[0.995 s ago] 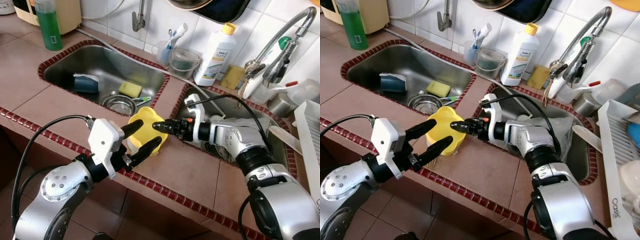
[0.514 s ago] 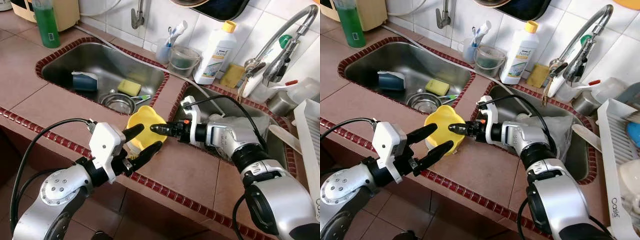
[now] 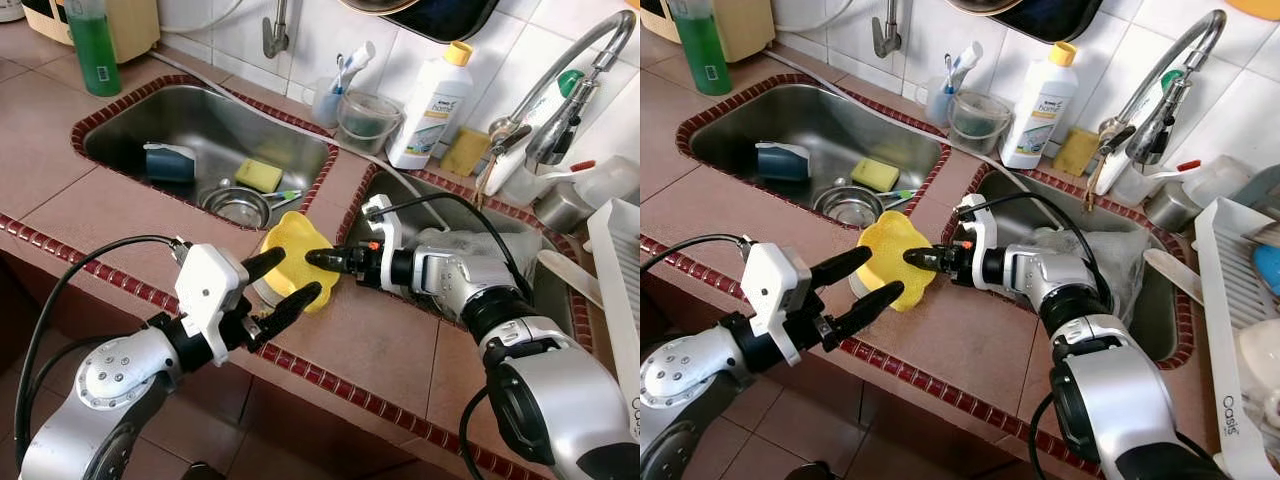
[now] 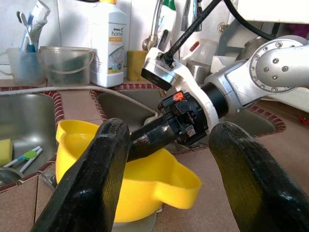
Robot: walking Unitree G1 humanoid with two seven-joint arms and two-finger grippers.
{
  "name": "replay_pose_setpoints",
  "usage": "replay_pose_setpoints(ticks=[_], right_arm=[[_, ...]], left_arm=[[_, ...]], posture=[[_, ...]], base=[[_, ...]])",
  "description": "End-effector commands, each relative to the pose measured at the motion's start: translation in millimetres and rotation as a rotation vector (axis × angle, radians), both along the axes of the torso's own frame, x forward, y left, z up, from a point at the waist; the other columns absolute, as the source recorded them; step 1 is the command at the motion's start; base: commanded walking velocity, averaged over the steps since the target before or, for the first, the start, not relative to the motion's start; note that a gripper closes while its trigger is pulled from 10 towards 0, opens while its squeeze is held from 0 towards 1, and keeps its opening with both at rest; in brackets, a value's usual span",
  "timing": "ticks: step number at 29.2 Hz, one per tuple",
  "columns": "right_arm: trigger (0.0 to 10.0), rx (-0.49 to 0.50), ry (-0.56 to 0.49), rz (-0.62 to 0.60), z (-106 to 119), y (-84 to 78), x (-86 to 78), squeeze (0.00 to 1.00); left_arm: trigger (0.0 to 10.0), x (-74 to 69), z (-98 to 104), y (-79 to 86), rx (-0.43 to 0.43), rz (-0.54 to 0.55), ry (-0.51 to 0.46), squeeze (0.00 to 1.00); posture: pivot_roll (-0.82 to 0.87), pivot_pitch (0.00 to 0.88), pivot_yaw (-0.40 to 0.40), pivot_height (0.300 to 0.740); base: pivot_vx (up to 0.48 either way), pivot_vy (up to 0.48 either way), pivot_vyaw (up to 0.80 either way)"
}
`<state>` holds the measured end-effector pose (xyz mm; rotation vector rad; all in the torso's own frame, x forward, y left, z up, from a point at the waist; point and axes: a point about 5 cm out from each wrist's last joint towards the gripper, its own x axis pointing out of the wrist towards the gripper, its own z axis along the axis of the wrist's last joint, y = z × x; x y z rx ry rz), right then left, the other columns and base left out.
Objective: Kitchen organization
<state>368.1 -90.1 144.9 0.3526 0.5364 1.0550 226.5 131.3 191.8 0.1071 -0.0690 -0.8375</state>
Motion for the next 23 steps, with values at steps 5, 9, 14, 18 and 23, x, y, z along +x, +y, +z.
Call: replay_pose_setpoints(ticks=[5, 9, 14, 18, 23], right_arm=[[0.0, 0.008, -0.01, -0.006, 5, -4.4, 3.1, 0.0], [0.0, 0.007, -0.019, -0.026, 7, -6.6, 5.1, 0.0], [0.0, 0.023, -0.042, -0.063, 15, -11.3, 9.7, 0.0], [0.0, 0.025, -0.05, -0.077, 17, -14.2, 11.2, 0.0], [0.0, 0.03, -0.061, -0.101, 20, -17.9, 13.4, 0.0]], left_arm=[[10.0, -2.9, 4, -6.4, -0.008, -0.034, -0.018, 0.0], [10.0, -2.0, 4, -5.8, -0.007, -0.034, -0.02, 0.0], [10.0, 0.0, 5, -5.3, -0.004, -0.035, -0.025, 0.0], [10.0, 1.3, 5, -4.8, -0.007, -0.033, -0.026, 0.0], [10.0, 2.1, 7, -4.6, -0.006, -0.033, -0.031, 0.0]], posture=[[0.16, 0.107, -0.234, 0.74], [0.15, 0.101, -0.233, 0.74], [0.15, 0.098, -0.226, 0.74], [0.15, 0.098, -0.223, 0.74], [0.15, 0.101, -0.219, 0.74]], base=[[0.0, 0.0, 0.0], [0.0, 0.0, 0.0], [0.0, 0.0, 0.0], [0.0, 0.0, 0.0], [0.0, 0.0, 0.0]])
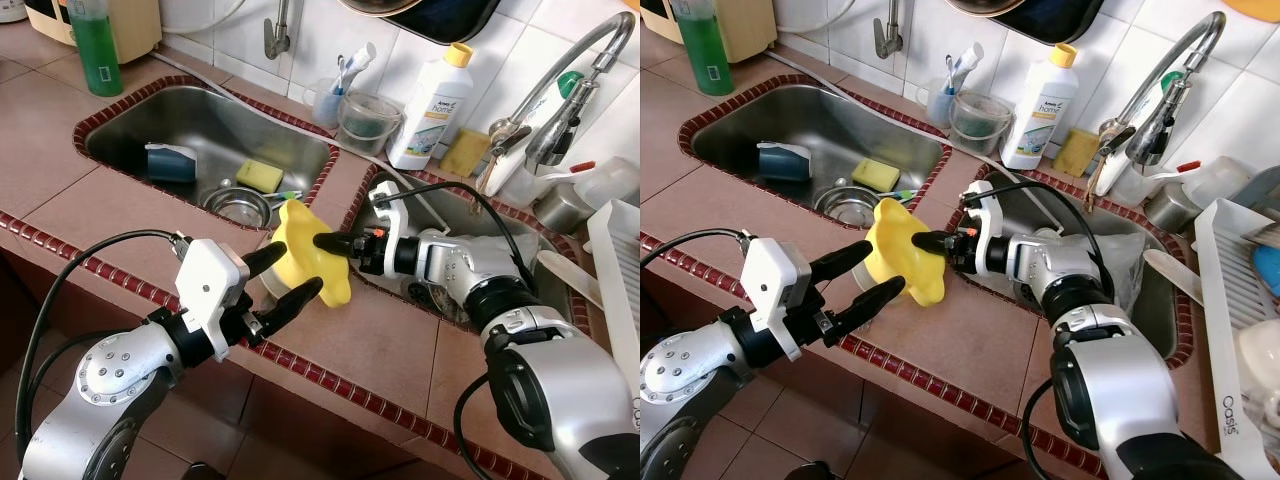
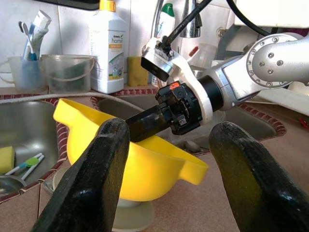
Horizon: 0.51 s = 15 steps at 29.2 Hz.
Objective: Kitchen organization
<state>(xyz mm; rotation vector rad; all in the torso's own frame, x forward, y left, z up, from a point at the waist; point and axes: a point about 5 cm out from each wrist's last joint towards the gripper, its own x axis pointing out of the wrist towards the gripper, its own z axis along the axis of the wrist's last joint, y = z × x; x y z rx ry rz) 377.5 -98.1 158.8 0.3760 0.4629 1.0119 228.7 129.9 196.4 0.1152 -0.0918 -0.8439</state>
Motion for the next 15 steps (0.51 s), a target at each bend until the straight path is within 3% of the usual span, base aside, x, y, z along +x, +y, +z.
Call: replay_pose_setpoints(ticks=[1, 4, 6, 7, 8, 9, 15], right_arm=[[0.0, -0.005, -0.019, -0.044, 7, -10.8, 4.5, 0.0], [0.0, 0.035, -0.044, -0.081, 15, -14.9, 8.4, 0.0], [1.3, 0.075, -0.073, -0.118, 24, -18.3, 12.2, 0.0], [4.4, 0.097, -0.098, -0.131, 31, -20.3, 14.2, 0.0], [5.0, 0.107, -0.109, -0.136, 34, -21.2, 15.1, 0.0], [9.6, 0.126, -0.125, -0.142, 39, -22.2, 16.3, 0.0], [10.0, 0.192, -0.292, -0.204, 67, -29.1, 23.0, 0.0]], left_arm=[[10.0, 0.0, 2, -3.1, -0.005, -0.025, -0.008, 0.0], [10.0, 2.4, 4, -0.7, -0.009, -0.01, -0.016, 0.0], [10.0, 5.6, 6, 2.6, -0.021, 0.007, -0.019, 0.0], [10.0, 8.1, 8, 5.4, -0.029, 0.021, -0.028, 0.0], [10.0, 9.5, 9, 6.6, -0.035, 0.028, -0.03, 0.0], [10.0, 11.9, 11, 8.6, -0.047, 0.039, -0.032, 0.0], [10.0, 25.7, 21, 17.6, -0.089, 0.107, -0.065, 0.0]], posture=[[0.15, 0.101, -0.219, 0.74], [0.15, 0.101, -0.215, 0.74], [0.15, 0.098, -0.211, 0.74], [0.15, 0.097, -0.21, 0.74], [0.15, 0.097, -0.21, 0.74], [0.15, 0.092, -0.206, 0.74], [0.15, 0.08, -0.192, 0.74]], base=[[0.0, 0.0, 0.0], [0.0, 0.0, 0.0], [0.0, 0.0, 0.0], [0.0, 0.0, 0.0], [0.0, 0.0, 0.0], [0.0, 0.0, 0.0], [0.0, 0.0, 0.0]])
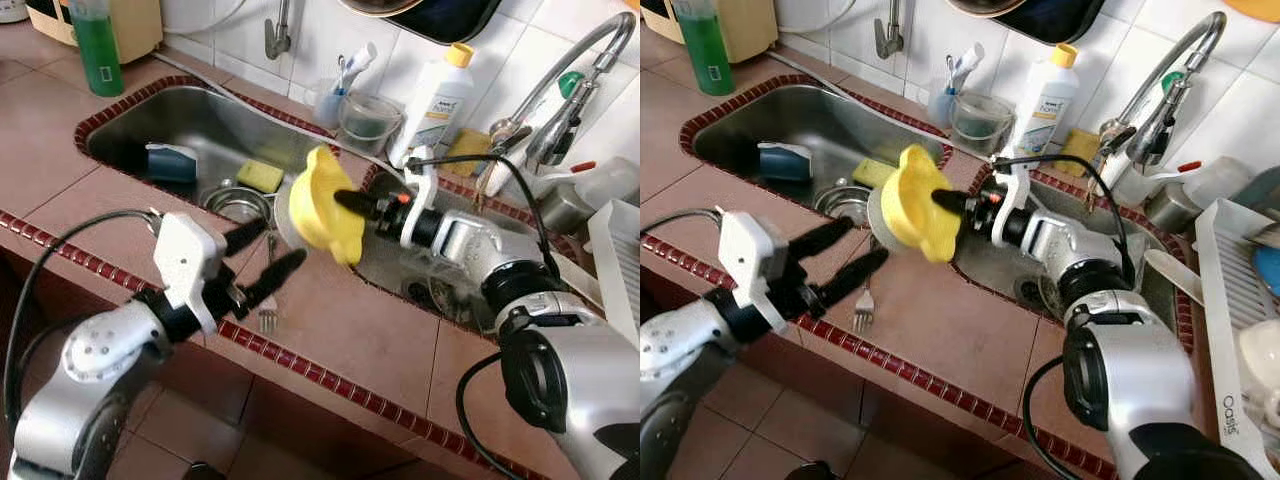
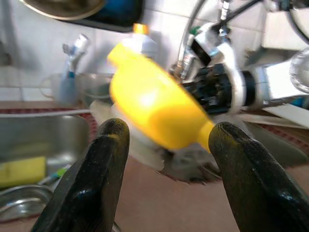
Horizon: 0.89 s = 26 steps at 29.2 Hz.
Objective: Kitchen organization
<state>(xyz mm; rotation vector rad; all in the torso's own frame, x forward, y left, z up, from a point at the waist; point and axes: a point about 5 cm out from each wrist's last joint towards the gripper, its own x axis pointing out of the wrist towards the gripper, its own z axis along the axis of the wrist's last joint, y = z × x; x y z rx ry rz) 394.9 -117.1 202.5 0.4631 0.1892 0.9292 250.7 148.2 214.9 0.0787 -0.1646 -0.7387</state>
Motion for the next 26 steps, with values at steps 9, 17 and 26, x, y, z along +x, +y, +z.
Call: replay_pose_setpoints(ticks=[9, 17, 26], right_arm=[[10.0, 0.013, -0.386, -0.217, 43, -15.4, 1.2, 0.0], [10.0, -0.054, -0.593, -0.494, 40, -23.2, -21.4, 0.0], [10.0, -0.181, -0.691, -0.778, 33, -38.2, -43.9, 0.0]], left_arm=[[10.0, 34.9, 13, 15.8, -0.096, 0.197, -0.042, 0.0], [10.0, 66.9, 3, 27.2, -0.149, 0.409, -0.007, 0.0], [10.0, 70.0, -5, 13.6, -0.149, 0.367, -0.032, 0.0]], posture=[[0.13, 0.062, -0.168, 0.74], [0.11, 0.05, -0.127, 0.74], [0.08, 0.021, -0.096, 0.74]], base=[[0.0, 0.0, 0.0], [0.0, 0.0, 0.0], [0.0, 0.0, 0.0]])
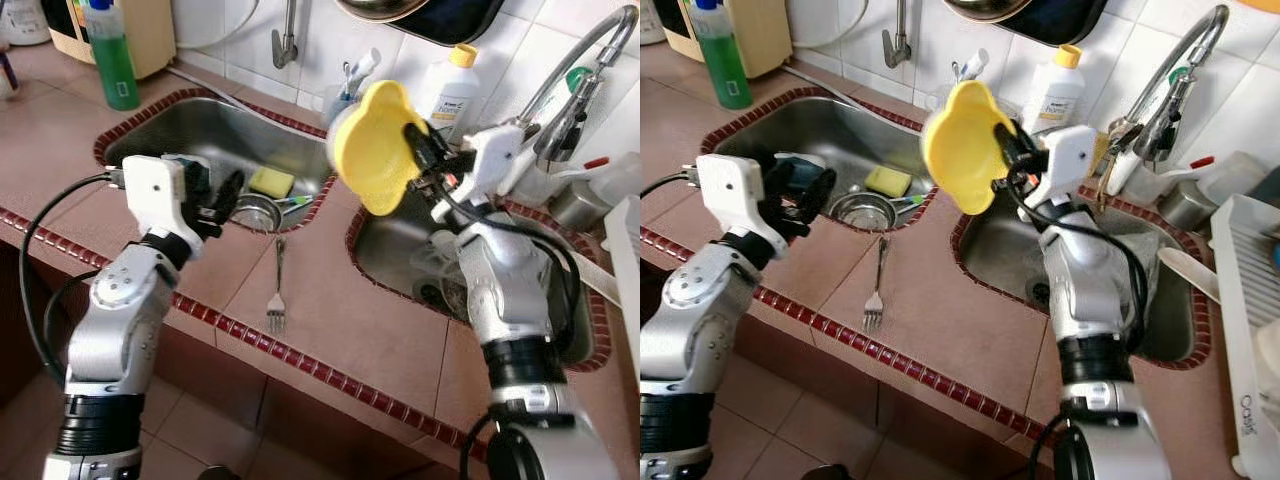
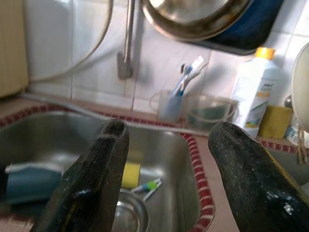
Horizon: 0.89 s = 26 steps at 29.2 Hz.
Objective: Kitchen organization
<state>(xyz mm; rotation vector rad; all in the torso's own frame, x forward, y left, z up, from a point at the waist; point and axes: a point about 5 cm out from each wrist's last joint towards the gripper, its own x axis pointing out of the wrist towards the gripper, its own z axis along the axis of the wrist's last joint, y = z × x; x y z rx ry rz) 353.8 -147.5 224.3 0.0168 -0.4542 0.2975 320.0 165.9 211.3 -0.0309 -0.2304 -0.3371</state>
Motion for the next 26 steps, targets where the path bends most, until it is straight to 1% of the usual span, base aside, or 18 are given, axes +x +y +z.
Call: replay_pose_setpoints(ticks=[1, 3, 4, 7, 8, 9, 11, 13, 17, 19, 22, 24, 26], right_arm=[[10.0, 0.045, -0.062, -0.107, 7, -11.0, -12.2, 0.0], [10.0, 0.04, -0.074, -0.151, 3, -10.5, -20.6, 0.0], [10.0, 0.044, -0.074, -0.177, -3, -7.5, -27.8, 0.0], [10.0, 0.058, -0.082, -0.24, -8, -4.9, -36.9, 0.0], [10.0, 0.059, -0.083, -0.263, -12, -3.0, -41.8, 0.0], [10.0, 0.059, -0.083, -0.263, -12, -3.0, -41.8, 0.0], [10.0, 0.053, -0.075, -0.297, -18, -0.4, -47.2, 0.0], [10.0, 0.022, -0.06, -0.327, -25, 3.8, -52.7, 0.0], [10.0, 0.015, -0.033, -0.345, -31, 8.4, -55.3, 0.0], [10.0, 0.013, -0.028, -0.343, -32, 9.9, -55.3, 0.0], [10.0, 0.015, -0.027, -0.35, -32, 10.5, -56.1, 0.0], [10.0, 0.016, -0.022, -0.354, -33, 10.4, -56.2, 0.0], [10.0, 0.019, -0.012, -0.357, -35, 10.8, -55.4, 0.0]], left_arm=[[10.0, 3.4, -3, -7.4, -0.002, -0.032, 0.005, 0.0], [10.0, 5.6, -4, -9.4, -0.01, -0.043, 0.0, 0.0], [10.0, 7.6, -3, -11.5, -0.03, -0.055, 0.003, 0.0], [10.0, 8.4, -5, -12.7, -0.035, -0.054, -0.012, 0.0], [10.0, 8.5, -9, -13.5, -0.051, -0.057, 0.007, 0.0], [10.0, 8.5, -9, -13.5, -0.051, -0.057, 0.007, 0.0], [10.0, 8.5, -17, -14.1, -0.064, -0.055, 0.03, 0.0], [10.0, 9.1, -25, -15.6, -0.092, -0.056, 0.057, 0.0], [10.0, 10.4, -30, -17.0, -0.107, -0.057, 0.079, 0.0], [10.0, 10.6, -32, -16.0, -0.096, -0.05, 0.084, 0.0], [10.0, 9.6, -34, -13.2, -0.103, -0.046, 0.09, 0.0], [10.0, 8.6, -36, -11.3, -0.092, -0.039, 0.095, 0.0], [10.0, 7.4, -39, -6.5, -0.066, -0.023, 0.106, 0.0]], posture=[[0.07, 0.013, -0.093, 0.74], [0.07, 0.007, -0.091, 0.74], [0.06, 0.002, -0.083, 0.74], [0.04, 0.0, -0.061, 0.74], [0.03, 0.0, -0.05, 0.74], [0.03, 0.0, -0.05, 0.74], [0.02, 0.0, -0.04, 0.74], [0.02, 0.0, -0.036, 0.74], [0.01, 0.0, -0.033, 0.74], [0.02, 0.0, -0.031, 0.74], [0.02, 0.0, -0.031, 0.74], [0.02, 0.0, -0.035, 0.74], [0.03, 0.0, -0.038, 0.74]], base=[[0.0, 0.0, 0.0], [0.0, 0.0, 0.0], [0.0, 0.0, 0.0], [0.0, 0.0, 0.0], [0.0, 0.0, 0.0], [0.0, 0.0, 0.0], [0.0, 0.0, 0.0], [0.0, 0.0, 0.0], [0.0, 0.0, 0.0], [0.0, 0.0, 0.0], [0.0, 0.0, 0.0], [0.0, 0.0, 0.0], [0.0, 0.351, 0.0]])
